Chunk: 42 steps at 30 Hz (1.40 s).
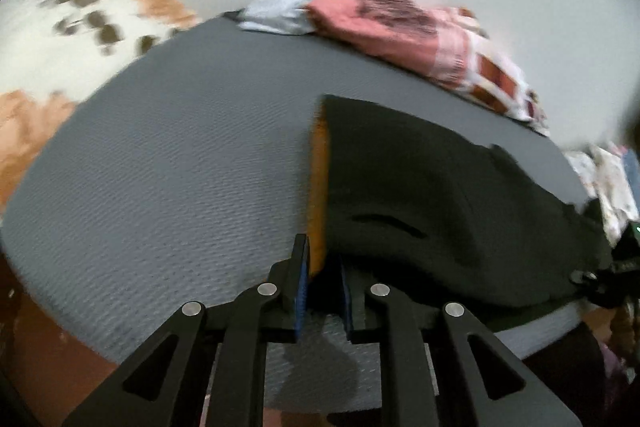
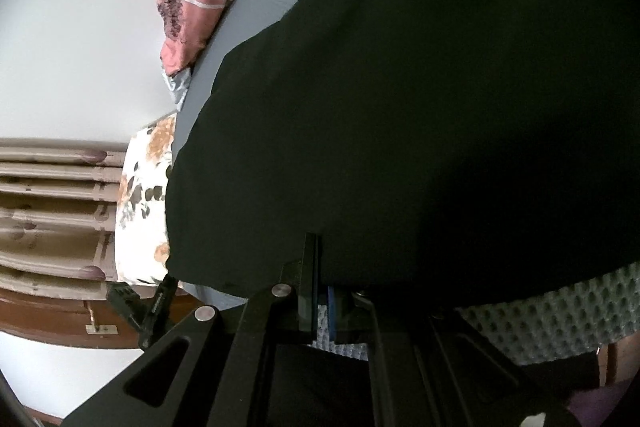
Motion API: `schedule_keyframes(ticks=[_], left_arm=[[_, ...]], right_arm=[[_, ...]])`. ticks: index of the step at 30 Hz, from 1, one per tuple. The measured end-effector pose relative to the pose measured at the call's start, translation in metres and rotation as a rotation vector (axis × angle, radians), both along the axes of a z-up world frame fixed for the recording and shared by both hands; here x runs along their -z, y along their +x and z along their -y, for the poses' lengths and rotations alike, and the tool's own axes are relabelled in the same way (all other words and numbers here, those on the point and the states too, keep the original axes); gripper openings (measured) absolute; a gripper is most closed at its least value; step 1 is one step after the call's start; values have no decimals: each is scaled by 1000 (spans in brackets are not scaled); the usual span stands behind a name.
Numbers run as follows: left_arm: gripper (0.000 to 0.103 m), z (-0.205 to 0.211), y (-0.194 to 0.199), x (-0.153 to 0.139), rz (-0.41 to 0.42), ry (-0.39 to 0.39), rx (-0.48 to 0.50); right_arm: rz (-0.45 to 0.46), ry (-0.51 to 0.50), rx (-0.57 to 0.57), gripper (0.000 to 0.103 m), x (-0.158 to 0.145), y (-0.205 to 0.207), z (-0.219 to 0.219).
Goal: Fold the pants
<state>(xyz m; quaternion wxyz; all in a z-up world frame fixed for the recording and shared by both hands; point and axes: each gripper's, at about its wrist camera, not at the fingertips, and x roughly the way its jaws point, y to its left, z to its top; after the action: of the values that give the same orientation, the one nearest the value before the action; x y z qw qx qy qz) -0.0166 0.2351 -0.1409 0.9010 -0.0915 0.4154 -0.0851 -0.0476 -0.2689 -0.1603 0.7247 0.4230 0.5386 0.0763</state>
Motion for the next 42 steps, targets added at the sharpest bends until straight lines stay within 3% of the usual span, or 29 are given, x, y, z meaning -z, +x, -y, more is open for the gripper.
schedule_keyframes(ticks=[4,6,8,11,12,14,17,24,30,38,42], left_arm=[[16,-25,-11,-21,40,60,-151],[16,-21,-15,-41,76,95,-181],[18,-1,-10,-56,89,67,-109],[23,50,8,-55,24,-14,38],[23,67,14,-50,-7,-34,86],[23,104,22,-29,-79,-2,174],[23,129,27,4,-169,27,222],[23,124,27,9,-177,-24,174],[23,124,21,10,-173,8,164],[23,124,20,11,-167,10,148],[23,124,20,11,-168,9,137]], right_arm=[[1,21,5,5,1,-4,0],[5,31,5,5,2,-6,0],[16,37,-2,5,3,-7,-1],[38,51,-8,5,5,-9,-1],[44,61,-8,7,5,-10,0],[65,59,-18,7,4,-13,2],[99,41,-10,10,-2,-18,13],[175,107,175,18,-11,-32,97],[269,107,403,23,-25,-46,194],[328,149,704,23,-25,-77,300],[308,204,723,15,-19,-81,329]])
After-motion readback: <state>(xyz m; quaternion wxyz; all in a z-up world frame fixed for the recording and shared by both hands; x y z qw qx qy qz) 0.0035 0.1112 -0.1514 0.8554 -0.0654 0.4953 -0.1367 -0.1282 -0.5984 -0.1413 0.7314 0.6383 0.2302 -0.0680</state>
